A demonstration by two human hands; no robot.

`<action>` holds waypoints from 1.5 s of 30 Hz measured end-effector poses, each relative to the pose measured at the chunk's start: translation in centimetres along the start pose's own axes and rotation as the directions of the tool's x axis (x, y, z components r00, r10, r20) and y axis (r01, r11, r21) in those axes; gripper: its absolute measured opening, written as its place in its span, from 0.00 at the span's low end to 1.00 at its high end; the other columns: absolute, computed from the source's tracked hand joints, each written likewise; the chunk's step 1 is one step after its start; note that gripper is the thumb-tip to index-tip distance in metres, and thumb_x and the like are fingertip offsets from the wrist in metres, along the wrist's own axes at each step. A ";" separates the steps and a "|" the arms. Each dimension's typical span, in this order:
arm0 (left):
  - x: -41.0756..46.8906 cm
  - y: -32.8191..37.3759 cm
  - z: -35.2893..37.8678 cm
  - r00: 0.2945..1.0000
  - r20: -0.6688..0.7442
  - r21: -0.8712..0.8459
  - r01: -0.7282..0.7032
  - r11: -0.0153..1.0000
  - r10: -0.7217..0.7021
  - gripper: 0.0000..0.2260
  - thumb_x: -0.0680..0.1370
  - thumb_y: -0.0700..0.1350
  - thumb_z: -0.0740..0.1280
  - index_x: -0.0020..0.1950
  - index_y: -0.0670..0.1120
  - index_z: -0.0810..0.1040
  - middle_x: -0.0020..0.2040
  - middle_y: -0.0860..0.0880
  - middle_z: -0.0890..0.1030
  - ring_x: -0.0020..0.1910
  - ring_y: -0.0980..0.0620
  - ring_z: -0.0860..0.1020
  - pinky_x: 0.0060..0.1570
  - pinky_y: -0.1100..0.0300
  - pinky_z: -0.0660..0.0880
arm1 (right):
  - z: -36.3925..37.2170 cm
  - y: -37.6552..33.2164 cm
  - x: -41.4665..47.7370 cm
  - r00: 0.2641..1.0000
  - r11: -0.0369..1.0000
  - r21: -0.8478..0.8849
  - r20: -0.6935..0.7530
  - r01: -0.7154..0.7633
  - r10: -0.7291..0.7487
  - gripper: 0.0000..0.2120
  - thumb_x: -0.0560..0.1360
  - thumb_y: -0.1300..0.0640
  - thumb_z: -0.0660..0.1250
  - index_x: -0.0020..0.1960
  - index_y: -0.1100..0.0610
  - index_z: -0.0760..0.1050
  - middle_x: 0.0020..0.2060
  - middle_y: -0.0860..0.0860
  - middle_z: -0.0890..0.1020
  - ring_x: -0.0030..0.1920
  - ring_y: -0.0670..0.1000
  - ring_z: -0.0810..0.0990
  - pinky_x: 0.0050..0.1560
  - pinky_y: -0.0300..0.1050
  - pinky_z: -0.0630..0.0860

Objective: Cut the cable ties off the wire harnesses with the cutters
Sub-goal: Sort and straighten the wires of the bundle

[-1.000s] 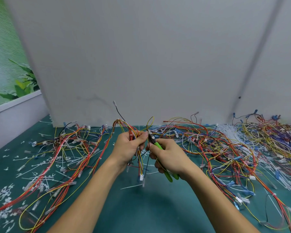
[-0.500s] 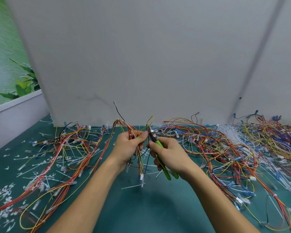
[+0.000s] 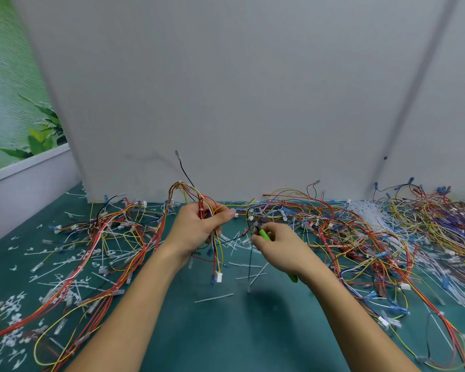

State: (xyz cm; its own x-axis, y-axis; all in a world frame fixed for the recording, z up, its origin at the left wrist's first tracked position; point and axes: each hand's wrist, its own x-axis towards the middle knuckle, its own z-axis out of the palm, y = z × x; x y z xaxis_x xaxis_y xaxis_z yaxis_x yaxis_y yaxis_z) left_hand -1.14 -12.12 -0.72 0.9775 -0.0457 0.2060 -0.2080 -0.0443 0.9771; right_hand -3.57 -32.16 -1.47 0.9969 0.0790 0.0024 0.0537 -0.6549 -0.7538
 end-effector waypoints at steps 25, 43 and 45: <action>-0.1 2.8 -3.3 0.959 0.282 -0.454 0.098 0.886 0.038 0.11 0.78 0.51 0.71 0.39 0.49 0.74 0.37 0.51 0.71 0.23 0.59 0.63 0.18 0.67 0.62 | 2.5 1.8 -0.2 0.927 0.780 -0.615 0.214 -0.117 0.308 0.30 0.81 0.48 0.63 0.77 0.59 0.59 0.75 0.62 0.64 0.76 0.63 0.63 0.74 0.57 0.65; -0.8 1.6 -0.2 0.927 0.371 -0.386 0.214 0.897 -0.062 0.23 0.78 0.63 0.60 0.46 0.43 0.79 0.37 0.45 0.75 0.25 0.50 0.69 0.27 0.56 0.51 | 0.9 2.8 0.8 0.959 0.893 -0.448 0.269 0.043 0.089 0.38 0.77 0.38 0.70 0.80 0.51 0.60 0.74 0.55 0.70 0.72 0.56 0.71 0.70 0.52 0.71; -0.9 1.7 -0.2 0.918 0.389 -0.377 0.229 0.897 -0.071 0.22 0.79 0.60 0.59 0.45 0.43 0.79 0.37 0.44 0.75 0.26 0.48 0.69 0.26 0.57 0.52 | 0.5 2.4 0.8 0.978 0.965 -0.253 0.206 0.071 -0.018 0.35 0.77 0.40 0.71 0.78 0.49 0.62 0.68 0.52 0.74 0.65 0.51 0.77 0.58 0.44 0.77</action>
State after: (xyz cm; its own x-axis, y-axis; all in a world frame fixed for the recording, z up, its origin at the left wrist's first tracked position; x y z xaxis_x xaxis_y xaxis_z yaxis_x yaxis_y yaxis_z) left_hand -2.32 -11.99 0.73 0.8985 -0.4275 0.0995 0.0507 0.3261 0.9440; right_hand -2.65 -33.32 -3.57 0.9623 0.2441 -0.1197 0.1374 -0.8167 -0.5605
